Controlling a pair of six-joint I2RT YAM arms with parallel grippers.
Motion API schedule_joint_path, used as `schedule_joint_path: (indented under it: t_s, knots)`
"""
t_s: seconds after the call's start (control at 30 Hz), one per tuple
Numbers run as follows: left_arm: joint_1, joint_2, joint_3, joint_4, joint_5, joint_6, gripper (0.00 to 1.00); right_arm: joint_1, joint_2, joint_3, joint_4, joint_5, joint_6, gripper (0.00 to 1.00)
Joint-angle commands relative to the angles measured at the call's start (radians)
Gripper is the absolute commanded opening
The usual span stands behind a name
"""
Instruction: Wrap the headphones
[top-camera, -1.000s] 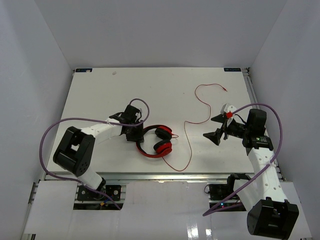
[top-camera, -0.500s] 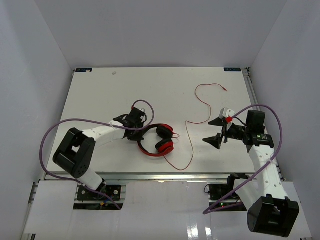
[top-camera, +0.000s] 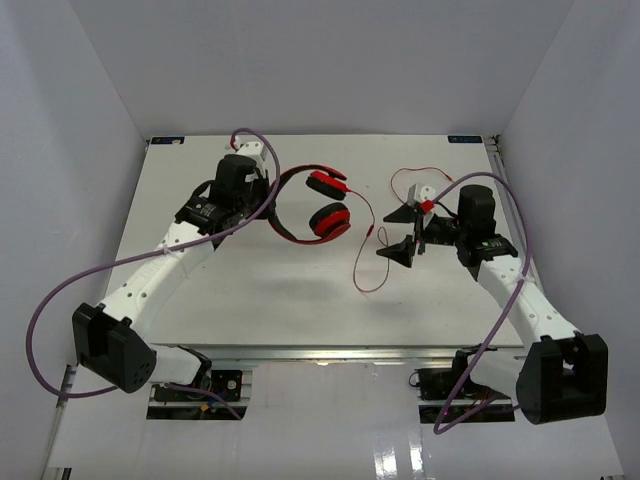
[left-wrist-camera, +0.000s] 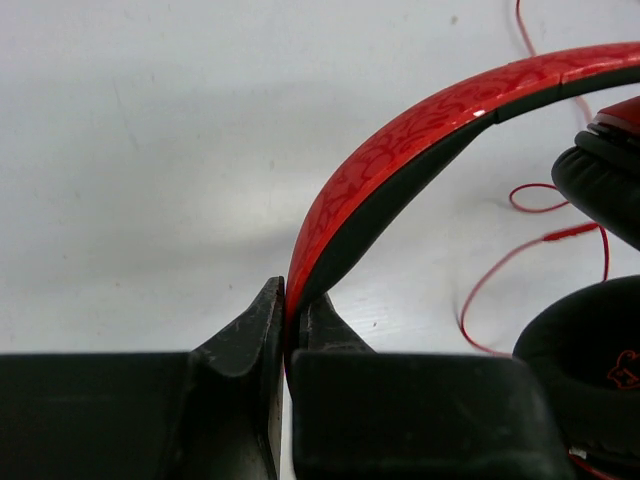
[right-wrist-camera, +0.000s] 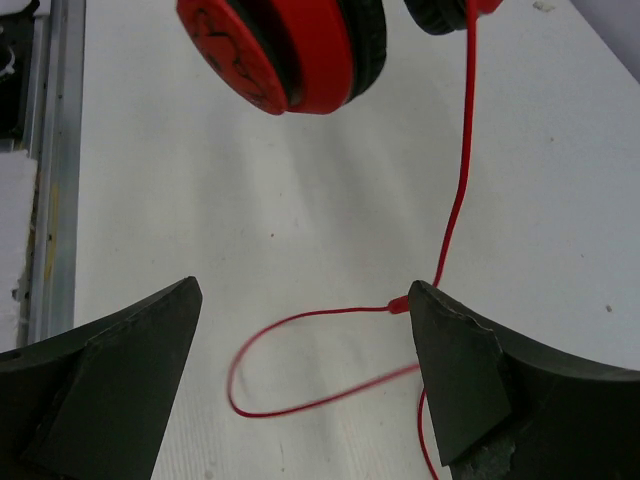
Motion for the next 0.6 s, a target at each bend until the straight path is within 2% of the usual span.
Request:
schedule_joint_path:
  t_s: [0.0,0.1,0.13,0.23,0.33,0.47,0.53,0.57]
  knots:
    - [0.030,-0.051,0.165,-0.044,0.061,-0.012,0.00,0.042,0.136,0.116,0.458,-0.027,0.354,0.90]
    - [0.038,-0.039,0.255,-0.064,0.081,-0.017,0.00,0.091,0.226,0.194,0.501,0.050,0.415,0.90]
    - [0.039,-0.036,0.280,-0.072,0.085,-0.019,0.00,0.117,0.244,0.215,0.502,0.118,0.400,0.90]
    - [0.045,-0.024,0.335,-0.089,0.094,-0.026,0.00,0.159,0.316,0.288,0.598,0.214,0.461,0.90]
    - [0.051,-0.019,0.354,-0.092,0.134,-0.044,0.00,0.181,0.404,0.371,0.633,0.242,0.554,0.90]
    - [0.063,-0.020,0.383,-0.075,0.182,-0.087,0.00,0.199,0.510,0.402,0.776,0.181,0.656,0.90]
    - [0.083,-0.016,0.421,-0.028,0.222,-0.133,0.00,0.207,0.570,0.298,1.054,0.062,0.854,0.95]
    - [0.089,-0.006,0.439,-0.013,0.236,-0.168,0.00,0.212,0.596,0.256,1.312,0.029,0.944,0.97]
